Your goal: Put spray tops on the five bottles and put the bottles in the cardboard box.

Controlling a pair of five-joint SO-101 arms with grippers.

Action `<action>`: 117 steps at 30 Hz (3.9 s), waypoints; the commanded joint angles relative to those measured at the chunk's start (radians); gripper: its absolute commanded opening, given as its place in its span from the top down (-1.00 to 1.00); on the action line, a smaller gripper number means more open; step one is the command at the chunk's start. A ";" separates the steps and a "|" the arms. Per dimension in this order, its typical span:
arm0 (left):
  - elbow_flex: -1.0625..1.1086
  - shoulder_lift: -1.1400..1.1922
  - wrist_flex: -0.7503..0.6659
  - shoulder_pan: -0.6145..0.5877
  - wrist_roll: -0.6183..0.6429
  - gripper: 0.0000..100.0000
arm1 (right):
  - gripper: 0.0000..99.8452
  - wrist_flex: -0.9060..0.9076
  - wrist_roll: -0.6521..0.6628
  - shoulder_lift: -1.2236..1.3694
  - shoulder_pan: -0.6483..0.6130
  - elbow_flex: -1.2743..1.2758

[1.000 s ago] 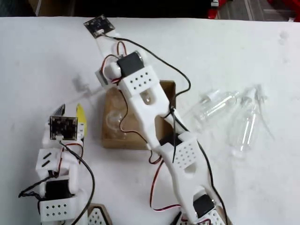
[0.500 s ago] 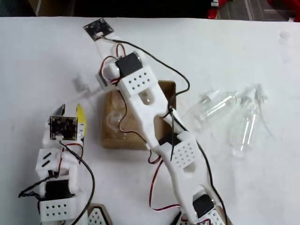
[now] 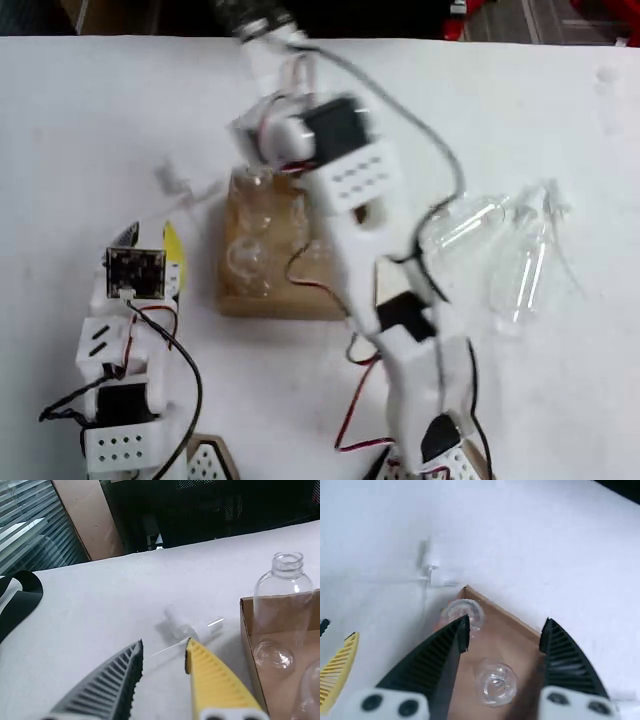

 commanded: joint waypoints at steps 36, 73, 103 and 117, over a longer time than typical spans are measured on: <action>-0.002 -0.008 0.012 -0.008 -0.005 0.74 | 0.58 -0.208 -0.480 0.515 0.848 -0.015; -0.002 -0.008 0.012 -0.008 -0.008 0.74 | 0.93 -0.246 -0.485 0.591 0.823 -0.015; -0.002 -0.008 0.012 -0.008 -0.009 0.74 | 0.63 0.038 -0.646 0.676 0.872 -0.244; -0.002 -0.008 0.012 -0.008 -0.008 0.74 | 0.94 0.031 -0.654 0.673 0.863 -0.244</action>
